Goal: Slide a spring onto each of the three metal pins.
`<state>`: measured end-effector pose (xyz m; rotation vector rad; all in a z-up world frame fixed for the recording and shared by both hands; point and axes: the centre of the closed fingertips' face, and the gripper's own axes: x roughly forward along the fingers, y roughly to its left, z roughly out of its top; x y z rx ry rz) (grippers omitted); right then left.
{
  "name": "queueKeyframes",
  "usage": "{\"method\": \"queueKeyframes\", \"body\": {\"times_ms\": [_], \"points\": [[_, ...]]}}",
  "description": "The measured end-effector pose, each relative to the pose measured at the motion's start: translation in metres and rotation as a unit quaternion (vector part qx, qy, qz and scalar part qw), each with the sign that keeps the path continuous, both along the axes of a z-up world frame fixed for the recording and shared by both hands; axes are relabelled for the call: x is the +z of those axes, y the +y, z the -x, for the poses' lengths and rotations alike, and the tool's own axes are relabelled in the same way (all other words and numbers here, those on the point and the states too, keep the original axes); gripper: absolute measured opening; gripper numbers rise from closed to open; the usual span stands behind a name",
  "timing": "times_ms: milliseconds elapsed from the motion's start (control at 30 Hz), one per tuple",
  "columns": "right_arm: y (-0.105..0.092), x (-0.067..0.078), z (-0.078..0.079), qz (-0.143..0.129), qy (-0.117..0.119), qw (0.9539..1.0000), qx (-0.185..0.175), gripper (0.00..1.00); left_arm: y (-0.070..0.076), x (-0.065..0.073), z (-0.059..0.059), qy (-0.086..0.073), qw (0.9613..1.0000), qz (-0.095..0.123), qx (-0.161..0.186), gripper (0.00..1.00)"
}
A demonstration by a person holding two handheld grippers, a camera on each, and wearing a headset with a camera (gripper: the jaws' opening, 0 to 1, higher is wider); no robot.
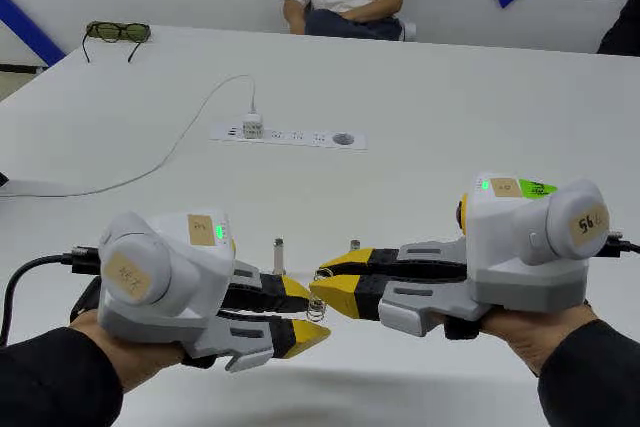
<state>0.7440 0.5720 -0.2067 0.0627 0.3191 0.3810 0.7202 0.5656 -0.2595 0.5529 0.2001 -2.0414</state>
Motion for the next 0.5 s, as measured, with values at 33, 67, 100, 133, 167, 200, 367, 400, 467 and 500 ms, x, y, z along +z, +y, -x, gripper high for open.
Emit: {"method": "queueKeyframes", "body": {"times_ms": [33, 67, 100, 133, 167, 200, 367, 400, 467, 500], "points": [[0.0, 0.001, -0.002, 0.001, 0.0, 1.0, 0.001, 0.11, 0.001, 0.0, -0.001, 0.002, 1.0, 0.0, 0.003, 0.21], [0.0, 0.001, -0.003, 0.002, 0.0, 1.0, 0.003, 0.11, 0.001, -0.001, -0.002, 0.003, 1.0, 0.001, 0.006, 0.22], [0.0, 0.002, -0.005, 0.005, -0.001, 1.0, 0.003, 0.11, 0.002, -0.001, -0.004, 0.005, 0.9999, 0.004, 0.014, 0.24], [0.0, 0.003, -0.006, 0.007, -0.002, 1.0, 0.004, 0.11, 0.003, 0.0, -0.007, 0.008, 0.9997, 0.005, 0.021, 0.26], [-0.001, 0.005, -0.008, 0.009, -0.002, 0.9999, 0.005, 0.11, 0.004, 0.0, -0.01, 0.013, 0.9994, 0.007, 0.031, 0.28], [-0.002, 0.005, -0.009, 0.01, -0.002, 0.9999, 0.006, 0.11, 0.005, 0.0, -0.012, 0.016, 0.9992, 0.009, 0.036, 0.28], [-0.005, 0.007, -0.018, 0.025, -0.004, 0.9997, 0.006, 0.11, 0.013, -0.002, -0.026, 0.028, 0.9968, 0.015, 0.073, 0.37], [-0.006, 0.007, -0.02, 0.025, -0.004, 0.9997, 0.006, 0.11, 0.015, -0.003, -0.029, 0.03, 0.9961, 0.017, 0.082, 0.38], [-0.008, 0.009, -0.024, 0.025, -0.005, 0.9997, 0.004, 0.11, 0.017, -0.004, -0.033, 0.034, 0.9948, 0.019, 0.094, 0.42], [-0.009, 0.01, -0.026, 0.027, -0.006, 0.9996, 0.002, 0.11, 0.018, -0.004, -0.037, 0.038, 0.9935, 0.021, 0.105, 0.44]]}}
